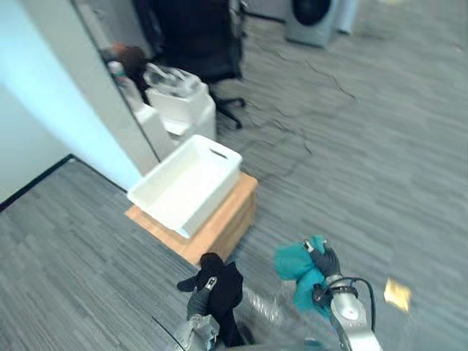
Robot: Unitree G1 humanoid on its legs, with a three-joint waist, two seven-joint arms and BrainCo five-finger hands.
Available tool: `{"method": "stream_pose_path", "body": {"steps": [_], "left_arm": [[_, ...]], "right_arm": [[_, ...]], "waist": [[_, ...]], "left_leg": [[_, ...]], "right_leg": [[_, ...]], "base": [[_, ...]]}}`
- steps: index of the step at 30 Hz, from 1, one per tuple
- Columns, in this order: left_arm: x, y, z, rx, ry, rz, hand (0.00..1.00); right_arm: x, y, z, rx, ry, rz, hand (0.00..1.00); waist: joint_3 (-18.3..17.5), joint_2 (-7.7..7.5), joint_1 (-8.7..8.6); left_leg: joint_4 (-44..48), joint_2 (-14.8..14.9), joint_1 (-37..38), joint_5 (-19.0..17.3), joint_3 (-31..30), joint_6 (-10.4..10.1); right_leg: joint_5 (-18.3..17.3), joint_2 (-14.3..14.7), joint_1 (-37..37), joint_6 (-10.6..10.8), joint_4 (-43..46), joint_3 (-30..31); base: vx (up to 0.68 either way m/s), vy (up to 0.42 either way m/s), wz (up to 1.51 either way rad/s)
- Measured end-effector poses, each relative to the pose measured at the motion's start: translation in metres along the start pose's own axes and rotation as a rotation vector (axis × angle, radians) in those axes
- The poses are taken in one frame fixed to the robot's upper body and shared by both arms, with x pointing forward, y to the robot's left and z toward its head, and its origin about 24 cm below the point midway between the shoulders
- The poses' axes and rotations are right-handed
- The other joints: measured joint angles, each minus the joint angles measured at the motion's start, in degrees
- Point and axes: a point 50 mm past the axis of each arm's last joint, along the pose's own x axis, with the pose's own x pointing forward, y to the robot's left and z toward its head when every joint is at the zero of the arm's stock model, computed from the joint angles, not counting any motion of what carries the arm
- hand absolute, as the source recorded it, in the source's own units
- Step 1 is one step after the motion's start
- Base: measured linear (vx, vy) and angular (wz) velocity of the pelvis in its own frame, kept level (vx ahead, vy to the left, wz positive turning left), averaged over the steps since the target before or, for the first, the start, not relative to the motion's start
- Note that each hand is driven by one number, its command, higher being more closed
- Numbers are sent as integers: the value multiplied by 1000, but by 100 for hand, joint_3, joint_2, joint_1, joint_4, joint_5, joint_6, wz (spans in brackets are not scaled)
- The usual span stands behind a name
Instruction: Tidy the bed and pick cloth on bed and put in laundry
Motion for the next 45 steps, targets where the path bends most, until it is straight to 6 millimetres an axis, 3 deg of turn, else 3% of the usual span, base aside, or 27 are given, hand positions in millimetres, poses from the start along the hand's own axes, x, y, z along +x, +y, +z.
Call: {"method": "stream_pose_path", "body": {"steps": [4, 5, 7, 8, 9, 10, 11, 12, 13, 14, 15, 16, 17, 19, 20, 23, 25, 28, 31, 35, 36, 38, 40, 41, 42, 43, 45], "left_arm": [[3, 4, 12, 88, -30, -13, 100], [3, 5, 13, 94, -32, -9, 100], [4, 5, 13, 95, -38, -10, 100], [4, 6, 14, 101, -41, -8, 100], [5, 7, 16, 102, -45, -3, 100], [4, 10, 17, 102, -48, 7, 100], [3, 15, 18, 98, -55, 25, 100], [2, 17, 17, 84, -54, 44, 100], [0, 19, 16, 74, -55, 56, 100], [-2, 17, 13, 52, -55, 63, 100], [-4, 12, 10, 22, -63, 63, 100], [-3, 9, 9, 7, -65, 58, 100], [-1, 1, 9, -23, -74, 48, 100], [-1, -3, 10, -47, -83, 31, 100], [-1, -3, 11, -54, -88, 31, 100], [-1, -6, 14, -54, -101, 8, 100], [-1, -4, 14, -48, -96, 12, 100], [-2, 4, 13, -15, -77, 22, 100], [-2, 14, 6, 23, -20, 31, 100], [-4, 22, 5, 64, 7, 40, 100], [-5, 24, 9, 80, -2, 38, 100], [-4, 21, 14, 86, -20, 24, 100], [-4, 19, 14, 90, -19, 12, 100], [-5, 20, 15, 94, -17, 12, 100], [-5, 20, 10, 86, 6, 15, 100], [-6, 18, 8, 84, 19, 9, 100], [-6, 12, 4, 81, 36, -9, 100]], "right_arm": [[-3, 0, -4, 88, 22, -37, 100], [-4, 0, -5, 96, 25, -40, 100], [-5, 0, -4, 102, 24, -41, 100], [-7, 0, -1, 110, 11, -44, 100], [-9, 2, 1, 126, 0, -49, 100], [-11, 3, 3, 138, -5, -53, 100], [-16, 5, 4, 158, -6, -58, 100], [-18, 6, 6, 161, -14, -53, 100], [-18, 6, 7, 158, -19, -50, 100], [-19, 5, 12, 149, -40, -43, 100], [-18, 2, 21, 134, -80, -42, 100], [-18, 0, 25, 129, -100, -43, 100], [-18, -1, 32, 125, -130, -43, 100], [-17, -2, 38, 127, -156, -51, 100], [-17, -3, 43, 124, -176, -64, 100], [-15, -8, 51, 116, -213, -82, 100], [-10, -16, 53, 90, -224, -102, 100], [-8, -18, 52, 78, -217, -116, 100], [-6, -24, 58, 48, -243, -138, 100], [3, -24, 100, 18, -418, -130, 100], [3, -21, 117, 10, -492, -117, 100], [5, -13, 144, 0, -609, -73, 100], [8, -3, 166, -16, -709, -36, 100], [10, 6, 179, -14, -762, -2, 100], [11, 15, 191, -24, -809, 45, 100], [12, 23, 202, -33, -855, 82, 100], [16, 31, 215, -55, -900, 117, 100]], "waist": [[14, -73, -253], [30, -71, -276], [50, 9, -295], [71, 30, -302], [40, -134, -315], [48, -173, -300], [27, -291, -268], [-10, -367, -226], [-41, -287, -233], [-134, -103, -212], [-208, 127, -177], [-199, 184, -190], [-183, 237, -244], [-132, 227, -226], [-110, 193, -214], [-99, 177, -181], [-136, 199, -188], [-160, -87, -220], [-184, -160, -262], [-158, -172, -278], [-129, -178, -341], [-159, -262, -322], [-209, -368, -284], [-249, -561, -236], [-281, -616, -139], [-282, -535, -59], [-300, -419, -111]], "left_leg": [[-178, 105, 180, 110, -791, -180], [-210, 151, 237, 146, -942, -239], [-209, 377, 252, 148, -1225, -466], [-259, 462, 238, 136, -1466, -652], [-268, 523, 247, 114, -1687, -845], [-150, 615, 222, 12, -1864, -1015], [32, 695, 262, -259, -1961, -1264], [99, 830, 432, -396, -1978, -1466], [93, 998, 537, -434, -1967, -1521], [78, 1344, 645, -459, -1923, -1569], [315, 1608, 592, -378, -1926, -1571], [589, 1727, 456, -329, -1920, -1526], [1357, 1946, 106, -171, -1929, -1338], [2366, 2270, -275, 30, -1724, -1307], [2726, 2382, -372, 15, -1231, -1325], [2386, 2196, -435, 11, -540, -1291], [1067, 1777, -406, 221, 60, -1198], [-32, 1080, -176, 627, -64, -1162], [-569, 730, -8, 803, -342, -1064], [-842, 665, 263, 927, -738, -918], [-811, 672, 220, 927, -962, -910], [-781, 660, 79, 952, -1219, -871], [-751, 566, -54, 982, -1346, -867], [-798, 374, -67, 992, -1387, -889], [-861, 309, -55, 956, -1360, -943], [-972, 296, -49, 954, -1293, -1005], [-1209, 343, -27, 1032, -1179, -1090]], "right_leg": [[-53, 148, -1180, 51, -739, 585], [-67, 256, -1300, 27, -1277, 730], [-27, 766, -1350, 80, -2988, 1387], [143, 1040, -1359, 234, -4134, 2086], [424, 1146, -1298, 223, -4914, 2691], [522, 1183, -1243, 144, -5173, 2918], [474, 1168, -1107, 139, -5225, 2986], [711, 1205, -1088, 471, -4924, 2854], [714, 1273, -1071, 480, -4717, 2708], [675, 1454, -1049, 412, -4493, 2471], [558, 1635, -1041, 234, -4355, 2248], [497, 1672, -1004, 141, -4300, 2144], [456, 1660, -858, 35, -4259, 1887], [395, 1619, -438, -76, -4429, 1586], [394, 1543, 15, -86, -4746, 1390], [387, 1403, 362, -80, -5065, 1102], [392, 1296, 328, 52, -5090, 906], [498, 941, 355, 206, -5243, 781], [598, 774, 449, 300, -5104, 749], [1124, 738, -298, 294, -3247, 1439], [633, 829, -431, 276, -3117, 1728], [268, 1029, -458, 313, -3592, 2088], [433, 1122, -372, 271, -4358, 2222], [895, 1027, -305, 314, -4791, 2207], [756, 932, -36, 403, -5200, 2143], [738, 925, 91, 476, -5621, 2140], [879, 926, 127, 456, -5845, 2033]], "base": [[280, -148, 103], [228, -279, 74], [220, -349, 72], [188, -372, 90], [240, -489, 105], [246, -545, 107], [218, -483, 82], [185, -401, 63], [228, -362, 36], [300, -369, 32], [366, -395, 33], [303, -306, 57], [296, -313, 78], [299, -270, 78], [235, -181, 59], [142, -42, 59], [101, 103, 57], [90, 111, 49], [57, 116, 58], [58, 121, 61], [61, 19, 73], [28, -38, 81], [5, -62, 57], [-19, -85, 19], [-22, -104, -2], [-24, -72, -19], [-1, -35, 4]]}}
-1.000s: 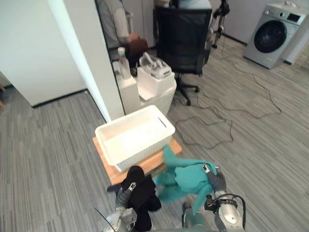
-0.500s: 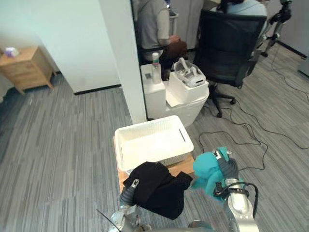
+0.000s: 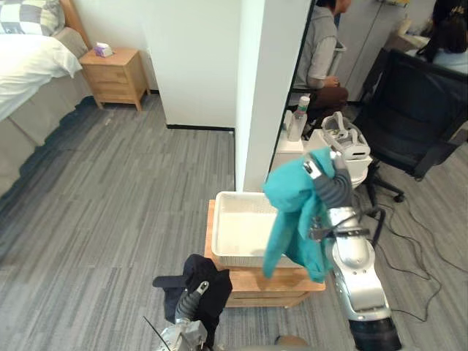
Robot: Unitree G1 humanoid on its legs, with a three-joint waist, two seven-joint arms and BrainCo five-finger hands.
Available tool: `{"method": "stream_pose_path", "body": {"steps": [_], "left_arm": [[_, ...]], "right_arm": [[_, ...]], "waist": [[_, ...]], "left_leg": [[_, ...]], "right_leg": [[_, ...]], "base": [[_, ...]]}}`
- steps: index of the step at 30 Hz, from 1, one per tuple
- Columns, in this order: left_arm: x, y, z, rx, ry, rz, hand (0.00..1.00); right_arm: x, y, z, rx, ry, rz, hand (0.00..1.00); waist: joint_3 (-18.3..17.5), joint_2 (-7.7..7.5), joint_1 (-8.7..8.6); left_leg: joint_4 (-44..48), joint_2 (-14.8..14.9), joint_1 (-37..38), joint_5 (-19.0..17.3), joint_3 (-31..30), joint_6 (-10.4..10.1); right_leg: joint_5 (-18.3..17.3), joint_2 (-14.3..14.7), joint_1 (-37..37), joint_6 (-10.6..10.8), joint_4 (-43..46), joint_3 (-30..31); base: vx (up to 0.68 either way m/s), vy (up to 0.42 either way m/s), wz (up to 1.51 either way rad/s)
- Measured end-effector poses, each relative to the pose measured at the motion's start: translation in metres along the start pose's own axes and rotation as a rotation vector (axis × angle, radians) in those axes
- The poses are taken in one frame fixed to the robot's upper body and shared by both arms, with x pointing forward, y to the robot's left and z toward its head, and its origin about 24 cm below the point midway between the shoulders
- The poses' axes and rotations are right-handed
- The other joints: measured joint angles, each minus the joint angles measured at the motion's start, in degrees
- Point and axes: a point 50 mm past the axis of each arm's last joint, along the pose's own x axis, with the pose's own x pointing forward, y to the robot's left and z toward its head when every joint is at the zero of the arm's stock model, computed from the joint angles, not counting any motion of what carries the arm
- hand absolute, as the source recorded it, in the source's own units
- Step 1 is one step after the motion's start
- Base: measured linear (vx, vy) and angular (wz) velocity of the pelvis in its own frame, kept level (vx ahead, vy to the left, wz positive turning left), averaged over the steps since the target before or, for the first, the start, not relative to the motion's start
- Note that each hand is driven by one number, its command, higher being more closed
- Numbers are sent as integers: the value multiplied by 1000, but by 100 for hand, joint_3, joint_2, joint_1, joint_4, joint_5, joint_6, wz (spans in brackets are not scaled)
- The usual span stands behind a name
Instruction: Tidy the bed and pick cloth on bed and put in laundry
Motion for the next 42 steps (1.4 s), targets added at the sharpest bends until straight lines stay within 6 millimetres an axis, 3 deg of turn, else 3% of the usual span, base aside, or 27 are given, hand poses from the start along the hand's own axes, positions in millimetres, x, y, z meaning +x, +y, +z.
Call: {"method": "stream_pose_path", "body": {"steps": [1, 6, 10, 13, 16, 20, 24, 29, 33, 34, 37, 42], "left_arm": [[0, -6, -1, -13, -2, -12, 100], [0, -24, -5, -20, 6, -74, 100], [-1, -33, 0, -15, -12, -118, 100], [-2, -32, 3, -13, -23, -126, 100], [-6, -37, 7, -18, -42, -155, 100], [-7, -42, 14, -35, -72, -197, 100], [-9, -48, 24, -29, -111, -240, 100], [-13, -67, 31, -38, -140, -340, 100], [-16, -80, 33, -35, -154, -405, 100], [-18, -85, 34, -36, -162, -427, 100], [-19, -88, 36, -38, -179, -439, 100], [4, -85, 39, 23, -186, -385, 100]], "right_arm": [[10, 0, 0, -30, -18, 26, 100], [50, 7, -9, -100, -14, 99, 100], [68, 3, -25, -159, 47, 110, 100], [74, 1, -37, -183, 113, 110, 100], [78, -11, -51, -241, 182, 101, 100], [87, -32, -46, -339, 162, 61, 100], [84, -53, -64, -409, 249, 4, 100], [73, -84, -86, -495, 374, -31, 100], [74, -101, -89, -535, 417, -61, 100], [77, -104, -86, -539, 408, -67, 0], [81, -101, -85, -535, 401, -61, 0], [88, -104, -92, -552, 447, -80, 0]], "waist": [[-23, 42, 6], [-41, -47, 34], [-43, -52, 176], [-25, -24, 180], [84, 143, 169], [347, 495, 138], [672, 745, -28], [1018, 963, -145], [1205, 1049, -154], [1292, 1076, -149], [1323, 1087, -131], [1440, 1092, -70]], "left_leg": [[-158, 40, 68, 182, 127, -79], [-528, 41, 150, 458, 15, 26], [-520, 10, 63, 523, -147, 87], [-519, -31, -61, 582, -273, 98], [-521, -106, -161, 643, -359, 155], [-559, -146, -472, 781, -423, 167], [-567, -90, -721, 957, -354, 71], [-570, 30, -884, 1093, -170, 42], [-572, 45, -1151, 1108, 19, 21], [-572, 70, -1248, 1109, 140, 20], [-571, 140, -1389, 1162, 349, -23], [-571, 210, -1453, 1233, 325, 64]], "right_leg": [[81, 27, 42, 0, -90, -44], [456, 101, 176, 26, -413, -178], [754, 106, 200, -32, -566, -368], [899, 77, 197, -100, -673, -471], [925, 3, 165, -130, -674, -494], [921, -41, -92, -129, -670, -549], [743, -32, -320, -72, -642, -617], [762, 51, -598, -68, -550, -572], [913, 64, -956, -77, -565, -409], [948, 65, -1075, -83, -562, -385], [994, 96, -1236, -112, -557, -382], [1021, 162, -1267, -119, -550, -443]], "base": [[15, -37, 15], [19, -5, 11], [4, 44, 24], [-38, 46, 25], [-84, 54, 19], [-122, 19, 11], [-139, -27, 6], [-102, -40, -11], [-33, -25, -20], [-3, -26, -6], [29, -55, -3], [57, -46, 2]]}}
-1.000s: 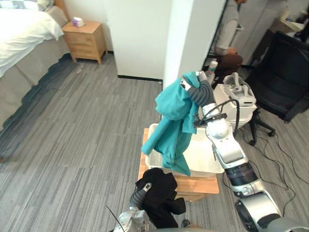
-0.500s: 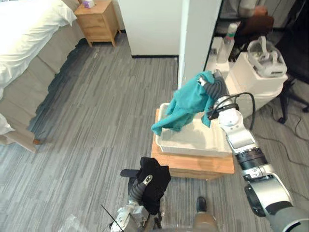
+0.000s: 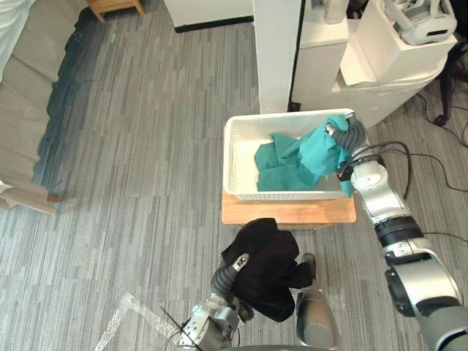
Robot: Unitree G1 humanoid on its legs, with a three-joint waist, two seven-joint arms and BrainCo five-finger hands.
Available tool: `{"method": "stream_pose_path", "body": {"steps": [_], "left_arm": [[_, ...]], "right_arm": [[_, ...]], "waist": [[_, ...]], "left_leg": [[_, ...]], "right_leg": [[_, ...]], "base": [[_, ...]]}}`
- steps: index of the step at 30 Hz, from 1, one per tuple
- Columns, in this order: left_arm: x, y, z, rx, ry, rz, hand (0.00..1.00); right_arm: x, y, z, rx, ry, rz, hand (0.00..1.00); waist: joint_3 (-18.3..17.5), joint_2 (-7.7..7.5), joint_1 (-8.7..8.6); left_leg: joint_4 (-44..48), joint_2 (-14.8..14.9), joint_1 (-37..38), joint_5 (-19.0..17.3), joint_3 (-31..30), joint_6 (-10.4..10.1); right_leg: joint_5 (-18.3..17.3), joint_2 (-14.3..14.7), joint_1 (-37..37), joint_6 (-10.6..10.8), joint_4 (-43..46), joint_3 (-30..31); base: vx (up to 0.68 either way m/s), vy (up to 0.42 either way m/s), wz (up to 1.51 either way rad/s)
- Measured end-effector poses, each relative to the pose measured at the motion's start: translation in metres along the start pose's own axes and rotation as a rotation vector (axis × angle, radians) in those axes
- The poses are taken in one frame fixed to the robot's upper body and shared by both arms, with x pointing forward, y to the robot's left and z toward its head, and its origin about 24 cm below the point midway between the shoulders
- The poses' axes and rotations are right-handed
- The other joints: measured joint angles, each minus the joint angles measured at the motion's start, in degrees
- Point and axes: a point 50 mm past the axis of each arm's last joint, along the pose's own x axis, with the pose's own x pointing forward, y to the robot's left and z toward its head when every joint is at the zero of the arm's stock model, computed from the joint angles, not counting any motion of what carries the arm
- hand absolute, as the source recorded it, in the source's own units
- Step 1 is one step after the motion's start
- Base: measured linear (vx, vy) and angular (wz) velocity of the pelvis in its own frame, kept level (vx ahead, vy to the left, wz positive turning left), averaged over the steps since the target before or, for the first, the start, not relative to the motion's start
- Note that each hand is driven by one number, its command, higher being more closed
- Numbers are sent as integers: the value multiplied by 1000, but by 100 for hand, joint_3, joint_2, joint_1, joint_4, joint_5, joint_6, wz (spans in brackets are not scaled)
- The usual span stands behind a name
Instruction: Tidy the bed and pick cloth on bed and put in laundry
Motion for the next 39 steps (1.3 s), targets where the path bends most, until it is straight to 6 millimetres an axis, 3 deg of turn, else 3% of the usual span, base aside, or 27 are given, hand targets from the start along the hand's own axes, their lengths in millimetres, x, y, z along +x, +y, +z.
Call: {"method": "stream_pose_path", "body": {"steps": [4, 7, 11, 12, 17, 22, 24, 28, 29, 30, 32, 33, 34, 35, 36, 38, 39], "left_arm": [[18, -3, 25, 20, -104, -2, 100], [37, -7, 60, 56, -245, 15, 100], [41, -23, 99, 133, -416, -39, 100], [42, -30, 108, 184, -456, -53, 100], [38, -33, 118, 334, -499, -59, 100], [29, -27, 145, 444, -606, -25, 100], [20, -21, 165, 502, -704, 33, 100], [14, -14, 177, 590, -762, 105, 100], [13, -7, 191, 682, -784, 142, 100], [20, 6, 230, 823, -834, 202, 100], [28, 14, 260, 891, -869, 269, 100], [32, 17, 286, 948, -905, 339, 100], [33, 15, 289, 963, -913, 349, 100], [35, 11, 290, 992, -922, 355, 100], [39, 9, 283, 1021, -902, 351, 100], [49, 10, 269, 1050, -842, 356, 100], [52, 12, 265, 1057, -820, 364, 100]], "right_arm": [[-1, 6, -3, 5, 17, -12, 0], [-15, 25, -6, -22, 2, 16, 0], [-43, 48, -23, -136, 8, 64, 0], [-52, 53, -36, -191, 40, 85, 0], [-73, 55, -62, -195, 128, 105, 0], [-97, 47, -84, -173, 201, 88, 0], [-124, 42, -109, -135, 305, 91, 0], [-173, 41, -140, -52, 479, 54, 0], [-192, 45, -144, -26, 513, 58, 0], [-215, 48, -143, 14, 535, 91, 0], [-233, 55, -144, 33, 560, 132, 0], [-260, 66, -150, 64, 631, 179, 0], [-272, 70, -153, 72, 668, 200, 0], [-295, 76, -162, 78, 753, 235, 0], [-320, 81, -171, 76, 845, 270, 0], [-354, 85, -180, 70, 965, 314, 0], [-364, 86, -182, 70, 998, 330, 0]], "waist": [[0, -1, 23], [-9, -24, -50], [-83, -188, -94], [-168, -301, -113], [-482, -628, -131], [-735, -682, -149], [-885, -682, -148], [-995, -670, -204], [-1038, -670, -257], [-1124, -657, -307], [-1178, -685, -427], [-1280, -750, -555], [-1330, -776, -605], [-1414, -823, -746], [-1434, -847, -878], [-1438, -838, -970], [-1436, -832, -1015]], "left_leg": [[1, 23, 47, 20, -78, 3], [-3, 36, 176, 23, -144, -4], [-8, 71, 295, 5, -174, -24], [-8, 85, 345, 5, -196, -26], [-8, 129, 518, -3, -208, -36], [-8, 125, 650, -3, -225, -35], [-8, 129, 671, -3, -223, -36], [-8, 122, 713, -9, -195, -40], [-7, 129, 730, -24, -112, -59], [-9, 158, 725, -28, -37, -64], [-9, 185, 733, -29, 38, -63], [-10, 208, 729, -38, 132, -50], [-10, 208, 721, -39, 157, -50], [-10, 205, 707, -42, 191, -58], [-10, 204, 726, -41, 218, -67], [-11, 209, 737, -37, 320, -72], [-11, 213, 737, -37, 350, -73]], "right_leg": [[9, 30, 64, -15, -9, -9], [-19, 46, 238, -56, -36, -51], [-63, 80, 415, -98, -121, -113], [-73, 90, 484, -92, -140, -160], [-75, 139, 718, -94, -260, -159], [-51, 140, 883, -88, -331, -160], [-59, 145, 908, -98, -343, -159], [-85, 147, 966, -59, -412, -165], [-89, 161, 916, -52, -430, -121], [-92, 196, 865, -49, -454, 24], [-92, 223, 878, -49, -499, 149], [-87, 229, 848, -55, -506, 299], [-86, 229, 819, -57, -501, 328], [-87, 228, 766, -59, -484, 376], [-87, 232, 759, -60, -466, 423], [-83, 239, 661, -68, -406, 497], [-72, 245, 643, -83, -397, 529]], "base": [[70, -36, 4], [44, -26, 8], [25, -31, 4], [2, -23, 5], [5, -6, 0], [21, -12, 1], [0, 0, 0], [-3, -1, -2], [-38, -14, -27], [-38, -21, -33], [-20, -31, -34], [-2, -23, -35], [4, -25, -37], [6, -17, -20], [6, -20, -18], [-10, -21, -21], [-20, -43, -38]]}}
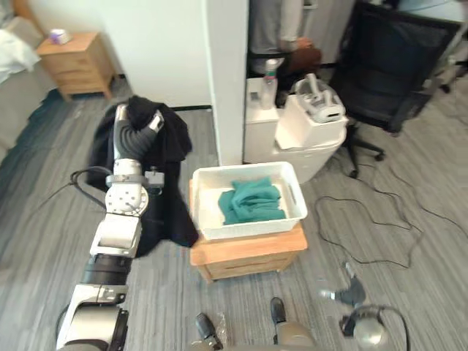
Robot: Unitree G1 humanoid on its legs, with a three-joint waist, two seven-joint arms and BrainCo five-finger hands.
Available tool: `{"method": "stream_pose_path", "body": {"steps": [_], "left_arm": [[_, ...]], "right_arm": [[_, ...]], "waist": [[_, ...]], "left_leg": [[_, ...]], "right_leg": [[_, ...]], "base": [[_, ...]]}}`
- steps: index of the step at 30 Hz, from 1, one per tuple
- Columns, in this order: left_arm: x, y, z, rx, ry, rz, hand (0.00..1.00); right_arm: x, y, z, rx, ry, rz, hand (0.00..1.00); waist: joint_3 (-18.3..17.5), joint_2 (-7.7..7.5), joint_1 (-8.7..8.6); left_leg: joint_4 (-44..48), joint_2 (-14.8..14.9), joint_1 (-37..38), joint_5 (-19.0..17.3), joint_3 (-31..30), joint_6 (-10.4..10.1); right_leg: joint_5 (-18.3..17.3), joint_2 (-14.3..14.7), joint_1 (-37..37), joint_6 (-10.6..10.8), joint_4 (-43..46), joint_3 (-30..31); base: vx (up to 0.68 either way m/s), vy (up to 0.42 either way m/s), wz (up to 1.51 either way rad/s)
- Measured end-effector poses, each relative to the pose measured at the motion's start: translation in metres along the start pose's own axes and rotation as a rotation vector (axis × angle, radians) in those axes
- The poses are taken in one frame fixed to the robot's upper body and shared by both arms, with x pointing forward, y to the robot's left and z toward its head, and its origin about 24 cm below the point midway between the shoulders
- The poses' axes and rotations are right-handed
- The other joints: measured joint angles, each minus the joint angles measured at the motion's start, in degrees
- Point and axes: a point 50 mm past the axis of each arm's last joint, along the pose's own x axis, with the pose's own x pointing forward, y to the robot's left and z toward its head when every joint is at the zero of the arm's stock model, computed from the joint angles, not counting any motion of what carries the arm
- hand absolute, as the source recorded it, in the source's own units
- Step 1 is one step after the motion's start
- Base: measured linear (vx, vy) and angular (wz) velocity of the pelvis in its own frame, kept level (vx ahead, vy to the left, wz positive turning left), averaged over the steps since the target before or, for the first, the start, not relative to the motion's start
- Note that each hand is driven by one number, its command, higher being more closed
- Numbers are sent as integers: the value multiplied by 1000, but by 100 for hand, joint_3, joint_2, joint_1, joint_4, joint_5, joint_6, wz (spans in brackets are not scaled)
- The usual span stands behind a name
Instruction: Tidy the bed and pick cloth on bed and put in laundry
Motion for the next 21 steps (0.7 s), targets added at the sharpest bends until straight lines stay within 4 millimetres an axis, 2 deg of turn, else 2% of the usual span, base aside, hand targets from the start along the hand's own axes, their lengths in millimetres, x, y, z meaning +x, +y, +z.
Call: {"method": "stream_pose_path", "body": {"steps": [1, 2, 3, 6, 8, 9, 10, 11, 12, 13, 14, 15, 16, 17, 18, 19, 21], "left_arm": [[-2, -4, -9, 37, 49, -11, 100], [-2, -5, -11, 46, 60, -13, 100], [-3, -8, -14, 59, 75, -17, 100], [-5, -14, -15, 69, 89, -26, 100], [-6, -20, -14, 65, 88, -30, 100], [-7, -29, -11, 70, 79, -58, 100], [-10, -41, -11, 59, 84, -84, 100], [-11, -45, -10, 61, 80, -98, 100], [-12, -53, -6, 59, 70, -112, 100], [-5, -60, -1, 57, 48, -126, 100], [1, -62, 4, 62, 31, -129, 100], [11, -63, 13, 70, -5, -128, 100], [21, -63, 25, 66, -47, -99, 100], [29, -61, 29, 85, -65, -87, 100], [34, -59, 32, 93, -70, -76, 100], [47, -56, 40, 102, -89, -58, 100], [62, -47, 50, 140, -121, -22, 100]], "right_arm": [[-7, 7, -18, -1, 68, 33, 0], [-10, 8, -24, -2, 89, 41, 0], [-16, 13, -37, -3, 139, 59, 0], [-26, 21, -53, 8, 206, 85, 0], [-29, 25, -59, 4, 231, 103, 0], [-32, 33, -63, 10, 255, 130, 0], [-35, 37, -66, 16, 273, 143, 0], [-34, 38, -66, 13, 270, 150, 0], [-33, 39, -63, 7, 254, 163, 0], [-21, 33, -52, 4, 216, 151, 0], [-20, 35, -51, 17, 223, 156, 0], [-20, 44, -47, 53, 224, 164, 0], [-16, 47, -41, 82, 218, 160, 0], [-9, 40, -32, 96, 183, 140, 0], [-5, 38, -28, 103, 166, 135, 0], [2, 34, -18, 107, 138, 123, 0], [5, 37, -12, 142, 126, 124, 0]], "waist": [[-4, 14, -43], [-2, 20, -46], [0, 38, -121], [-3, 40, -200], [-17, 111, -207], [-11, 103, -200], [-10, 94, -248], [8, 67, -249], [-23, 255, -211], [51, 553, -85], [99, 545, -84], [193, 269, -193], [335, 122, -216], [418, 231, -121], [487, 278, -99], [693, 312, -168], [878, 211, -134]], "left_leg": [[-1, 19, 22, -1, 119, -1], [-1, 29, 30, -17, 164, -23], [-2, 55, 37, -46, 231, -32], [-2, 112, 55, -39, 402, -42], [-3, 202, -30, -35, 517, -51], [-2, 262, -82, -8, 668, -91], [-2, 308, -79, -9, 824, -251], [3, 305, -81, -19, 935, -324], [2, 479, -138, -86, 1153, -356], [10, 841, -438, -60, 1455, -283], [6, 884, -536, -142, 1555, -435], [69, 733, -511, -342, 1736, -790], [531, 807, -684, -160, 1785, -525], [660, 929, -700, -140, 1860, -513], [535, 904, -623, -91, 1916, -480], [149, 763, -596, 101, 1952, -297], [46, 710, -705, 173, 2046, -260]], "right_leg": [[24, 29, -52, -33, -14, 111], [24, 35, -75, -33, -21, 135], [29, 70, -91, -41, -30, 181], [30, 119, -194, -43, 9, 279], [20, 216, -331, -83, 44, 387], [-110, 288, -718, -210, 644, 425], [-116, 302, -801, -198, 675, 404], [-119, 302, -822, -196, 537, 402], [-254, 396, -796, 52, 218, 398], [-270, 726, -1195, -72, 970, 433], [-395, 778, -1457, -176, 1725, 529], [-788, 542, -1359, -155, 1943, 638], [-1022, 377, -1272, -139, 1564, 583], [-644, 401, -1291, -73, 1077, 531], [-332, 417, -1307, -71, 916, 519], [-198, 428, -1404, -69, 866, 506], [-72, 428, -1612, -34, 823, 600]], "base": [[-12, -32, -36], [-13, -56, -45], [-12, -50, -28], [-21, -54, -28], [-32, -83, -41], [-66, -120, -24], [-62, -112, -23], [-45, -90, -40], [-49, -100, -66], [-53, -90, -68], [-33, -82, -14], [32, -97, 30], [45, -81, 3], [37, -52, -32], [5, 56, -46], [-12, 49, -21], [-20, 20, -19]]}}
